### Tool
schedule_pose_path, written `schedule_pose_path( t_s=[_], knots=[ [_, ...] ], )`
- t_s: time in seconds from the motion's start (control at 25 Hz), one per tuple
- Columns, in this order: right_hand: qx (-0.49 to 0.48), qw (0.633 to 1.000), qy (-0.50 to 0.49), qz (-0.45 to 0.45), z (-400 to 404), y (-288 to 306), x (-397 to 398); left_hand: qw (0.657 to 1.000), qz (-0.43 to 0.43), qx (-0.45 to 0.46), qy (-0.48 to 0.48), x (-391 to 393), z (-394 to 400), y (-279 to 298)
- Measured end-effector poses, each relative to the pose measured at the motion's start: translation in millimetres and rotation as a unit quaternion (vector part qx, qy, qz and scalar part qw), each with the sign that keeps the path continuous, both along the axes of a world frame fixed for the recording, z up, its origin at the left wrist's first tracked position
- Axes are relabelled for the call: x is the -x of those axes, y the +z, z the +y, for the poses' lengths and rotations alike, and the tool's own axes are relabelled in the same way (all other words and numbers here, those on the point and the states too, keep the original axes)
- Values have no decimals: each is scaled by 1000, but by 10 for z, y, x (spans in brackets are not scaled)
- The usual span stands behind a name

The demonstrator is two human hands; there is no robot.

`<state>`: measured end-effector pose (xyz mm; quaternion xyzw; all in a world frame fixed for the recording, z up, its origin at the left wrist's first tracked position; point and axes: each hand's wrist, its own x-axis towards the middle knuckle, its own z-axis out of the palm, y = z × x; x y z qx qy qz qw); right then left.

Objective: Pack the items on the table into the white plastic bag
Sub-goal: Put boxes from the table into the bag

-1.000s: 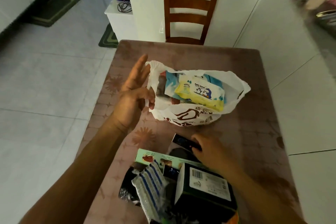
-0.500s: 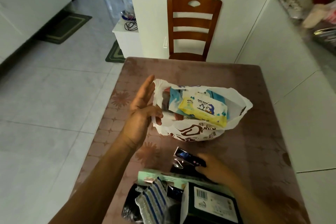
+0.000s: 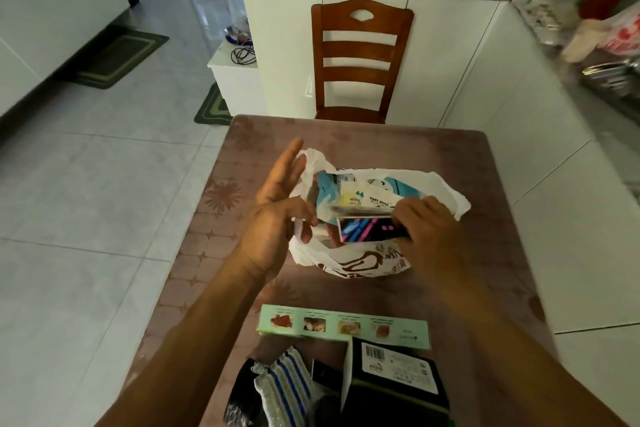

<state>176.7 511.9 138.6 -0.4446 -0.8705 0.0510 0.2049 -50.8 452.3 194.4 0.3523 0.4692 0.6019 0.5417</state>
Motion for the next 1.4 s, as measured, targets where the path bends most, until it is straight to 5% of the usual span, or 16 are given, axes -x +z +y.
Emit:
schedule_pose_path(
  t_s=[0.2,0.32,0.4,0.48,0.6,0.72,0.8,0.92,1.08,1.2,1.28,1.4],
  knots=[
    [145,984,-99,-24,228,-445,459,1000,16,10,-25,83,-78,50],
    [42,992,-78,91,-124,-415,348,1000,-13,10,-1,187,-102,-26],
    [36,991,25,130,-584,-456,276,999,-39,3,15,167,-83,-70],
    [171,980,98,21,-848,-660,276,999,-23,-5,24,118,-53,-92],
    [377,900,49,-215,-801,-1063,411,1000,26,-4,15,22,-69,-105],
    [303,915,40,-262,-737,-1164,654,997,69,12,13,7,-118,-128],
    [271,938,37,-214,-717,-1070,613,996,87,17,19,43,-121,-112],
    [360,932,-6,-38,-695,-481,54,997,63,23,34,150,-100,-64],
    [391,847,-133,335,-636,547,-405,992,100,46,58,161,-80,-79],
    [347,809,-134,454,-230,810,-361,992,97,49,60,46,-76,-67],
    [332,841,-81,419,41,787,-132,996,61,39,55,27,-71,41],
    [209,977,-20,33,526,269,189,999,4,18,50,114,-55,272]
  ],
)
